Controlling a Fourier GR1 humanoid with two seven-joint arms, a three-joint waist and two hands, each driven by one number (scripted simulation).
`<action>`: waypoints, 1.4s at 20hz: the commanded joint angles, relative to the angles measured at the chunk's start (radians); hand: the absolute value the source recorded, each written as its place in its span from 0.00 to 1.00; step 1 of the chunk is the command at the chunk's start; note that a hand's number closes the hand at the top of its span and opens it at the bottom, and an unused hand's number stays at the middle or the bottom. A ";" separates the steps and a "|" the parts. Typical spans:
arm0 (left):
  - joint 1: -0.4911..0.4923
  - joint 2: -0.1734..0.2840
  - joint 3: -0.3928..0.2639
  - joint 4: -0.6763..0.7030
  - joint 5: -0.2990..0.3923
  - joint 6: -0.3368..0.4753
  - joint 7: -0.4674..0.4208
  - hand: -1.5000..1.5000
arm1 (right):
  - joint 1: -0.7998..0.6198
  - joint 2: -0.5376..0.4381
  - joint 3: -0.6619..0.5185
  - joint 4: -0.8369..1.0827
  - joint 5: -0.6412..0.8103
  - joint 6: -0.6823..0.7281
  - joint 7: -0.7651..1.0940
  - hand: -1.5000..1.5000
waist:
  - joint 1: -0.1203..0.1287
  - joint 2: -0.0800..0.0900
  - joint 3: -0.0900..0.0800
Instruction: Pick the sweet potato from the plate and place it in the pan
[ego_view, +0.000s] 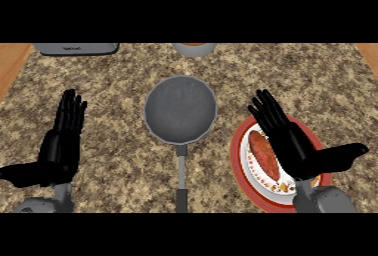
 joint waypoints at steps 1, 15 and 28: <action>0.011 0.026 0.005 0.082 -0.042 0.006 0.034 0.50 | -0.012 -0.006 0.009 0.051 -0.014 0.112 -0.053 0.00 | 0.007 -0.023 -0.024; -0.035 0.260 0.081 0.305 -0.072 -0.093 0.352 0.50 | -0.053 -0.140 -0.227 0.292 0.036 0.296 -0.399 0.00 | 0.006 -0.022 -0.024; -0.036 0.248 0.069 0.284 -0.114 -0.101 0.374 0.50 | -0.185 -0.508 -0.120 0.025 0.367 0.377 -0.107 0.00 | 0.013 -0.029 -0.028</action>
